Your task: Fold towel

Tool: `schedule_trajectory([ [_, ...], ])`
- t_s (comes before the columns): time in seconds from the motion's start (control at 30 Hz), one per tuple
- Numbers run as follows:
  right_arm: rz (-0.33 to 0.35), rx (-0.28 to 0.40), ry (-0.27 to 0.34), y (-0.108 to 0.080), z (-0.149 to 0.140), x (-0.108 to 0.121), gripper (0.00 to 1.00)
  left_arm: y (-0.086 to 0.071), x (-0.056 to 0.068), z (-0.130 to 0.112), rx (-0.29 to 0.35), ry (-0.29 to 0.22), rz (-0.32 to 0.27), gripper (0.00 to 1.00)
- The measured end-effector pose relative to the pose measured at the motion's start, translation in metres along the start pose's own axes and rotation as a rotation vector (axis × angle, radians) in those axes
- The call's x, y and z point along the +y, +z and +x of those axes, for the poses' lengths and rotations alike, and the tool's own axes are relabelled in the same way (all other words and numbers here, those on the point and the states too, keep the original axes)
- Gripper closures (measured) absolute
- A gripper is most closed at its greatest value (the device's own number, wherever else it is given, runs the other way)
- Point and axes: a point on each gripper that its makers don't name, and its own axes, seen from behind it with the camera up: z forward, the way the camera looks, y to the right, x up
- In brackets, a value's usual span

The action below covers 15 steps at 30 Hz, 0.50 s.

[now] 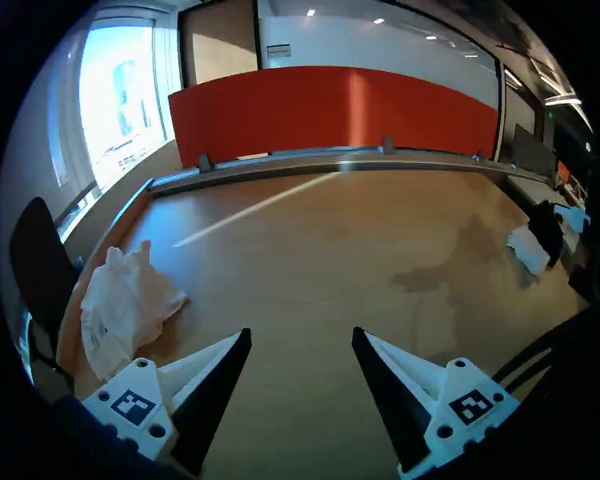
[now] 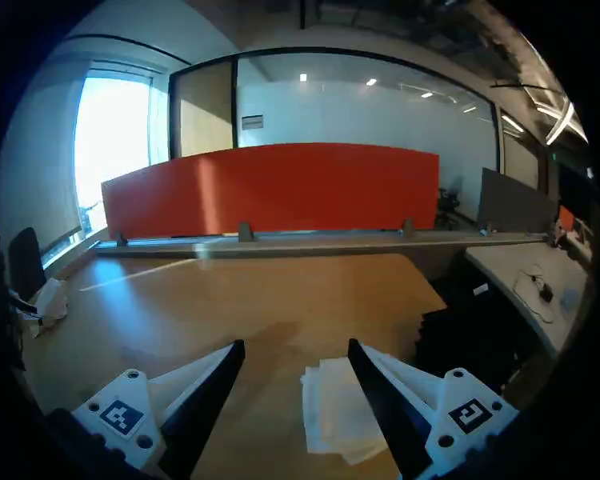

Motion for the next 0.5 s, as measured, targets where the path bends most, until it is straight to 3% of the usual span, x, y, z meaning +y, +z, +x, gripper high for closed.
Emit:
schedule_trajectory([
  [0.27,-0.027,0.042,-0.019,-0.002,0.016,-0.005,0.00,0.000,-0.009,0.022,0.066,-0.018,0.023,0.06],
  [0.5,-0.033,0.138,-0.014,-0.009,0.050,-0.013,0.00,-0.002,-0.017,0.053,0.154,-0.061,0.034,0.06],
])
